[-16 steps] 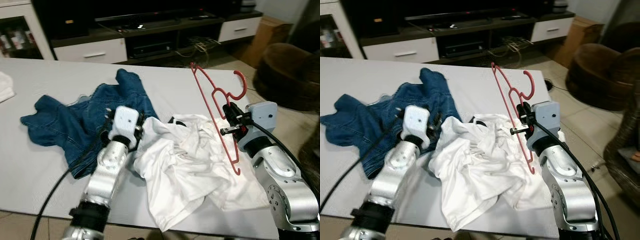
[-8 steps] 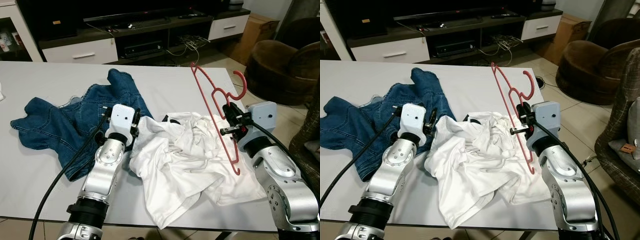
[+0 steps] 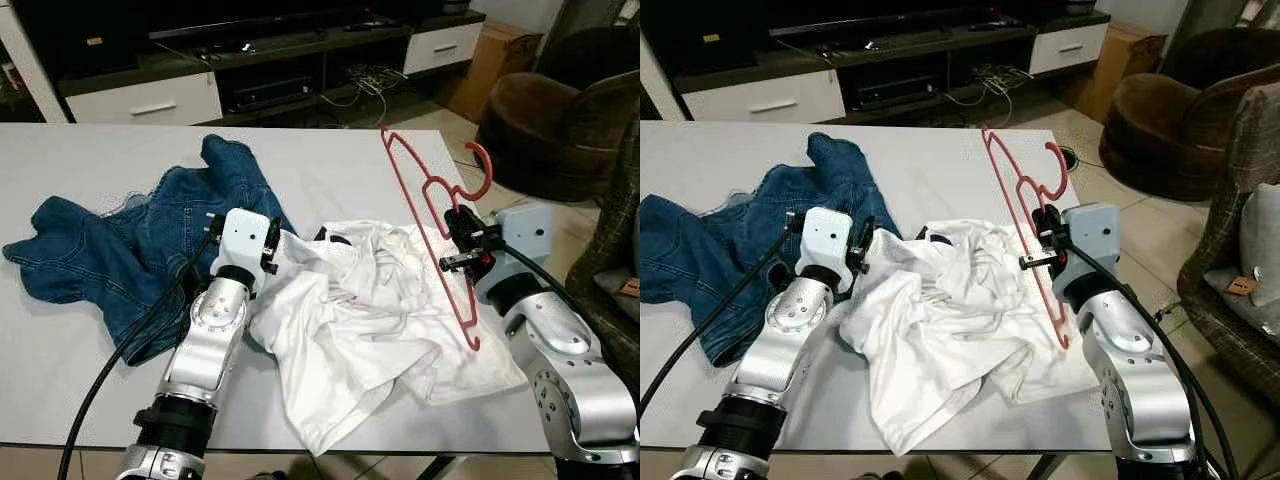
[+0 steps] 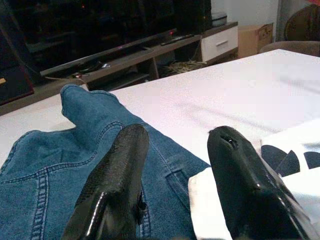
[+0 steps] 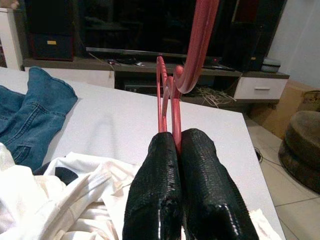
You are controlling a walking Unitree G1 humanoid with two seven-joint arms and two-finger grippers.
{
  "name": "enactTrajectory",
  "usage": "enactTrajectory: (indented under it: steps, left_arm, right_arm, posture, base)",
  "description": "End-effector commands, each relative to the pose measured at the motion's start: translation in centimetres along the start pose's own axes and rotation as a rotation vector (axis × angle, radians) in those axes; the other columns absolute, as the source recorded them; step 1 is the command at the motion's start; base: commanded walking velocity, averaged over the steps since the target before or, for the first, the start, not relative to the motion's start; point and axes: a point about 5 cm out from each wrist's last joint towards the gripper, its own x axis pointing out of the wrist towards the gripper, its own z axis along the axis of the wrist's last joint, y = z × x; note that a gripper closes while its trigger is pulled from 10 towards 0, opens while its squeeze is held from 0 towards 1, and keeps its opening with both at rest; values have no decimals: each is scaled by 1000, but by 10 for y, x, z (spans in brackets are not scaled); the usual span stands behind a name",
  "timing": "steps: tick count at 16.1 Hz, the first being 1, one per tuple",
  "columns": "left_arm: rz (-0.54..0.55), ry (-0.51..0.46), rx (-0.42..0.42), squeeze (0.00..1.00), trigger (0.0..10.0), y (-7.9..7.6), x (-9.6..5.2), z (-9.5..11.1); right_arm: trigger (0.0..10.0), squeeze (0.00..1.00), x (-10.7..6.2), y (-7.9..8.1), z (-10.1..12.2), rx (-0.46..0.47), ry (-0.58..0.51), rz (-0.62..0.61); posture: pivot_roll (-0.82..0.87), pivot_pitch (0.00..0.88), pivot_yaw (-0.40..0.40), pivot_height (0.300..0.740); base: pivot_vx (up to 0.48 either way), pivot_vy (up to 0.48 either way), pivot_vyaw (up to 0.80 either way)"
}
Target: Hang hanger
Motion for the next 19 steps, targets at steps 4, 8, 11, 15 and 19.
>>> enactTrajectory:
  steps: [4, 8, 11, 15, 19]
  left_arm:
    - [-5, 15, 7, 0, 10000, -2, -1, -2]
    - [-7, 15, 8, 0, 10000, -2, -1, -2]
    - [-9, 14, 9, 0, 10000, -2, 0, -2]
    - [-12, 10, 11, 0, 10000, -2, 1, -1]
    - [-18, 9, 15, 0, 10000, -3, 1, 0]
  right_arm:
    - [10000, 0, 0, 2, 0, -23, 3, 8]
    - [10000, 0, 0, 3, 0, -43, 6, 12]
    - [10000, 0, 0, 0, -3, -24, 23, 1]
    - [10000, 0, 0, 4, -2, -50, 19, 24]
    - [10000, 0, 1, 1, -4, -14, 32, 7]
  posture:
    - [-4, 81, 36, 740]
    - [-4, 80, 39, 740]
    - [-6, 78, 41, 740]
    - [-5, 72, 41, 740]
    - [-6, 68, 44, 740]
  base:
    - [0, 0, 0]
    - [0, 0, 781]
    - [0, 0, 0]
    - [0, 0, 600]
    - [0, 0, 800]
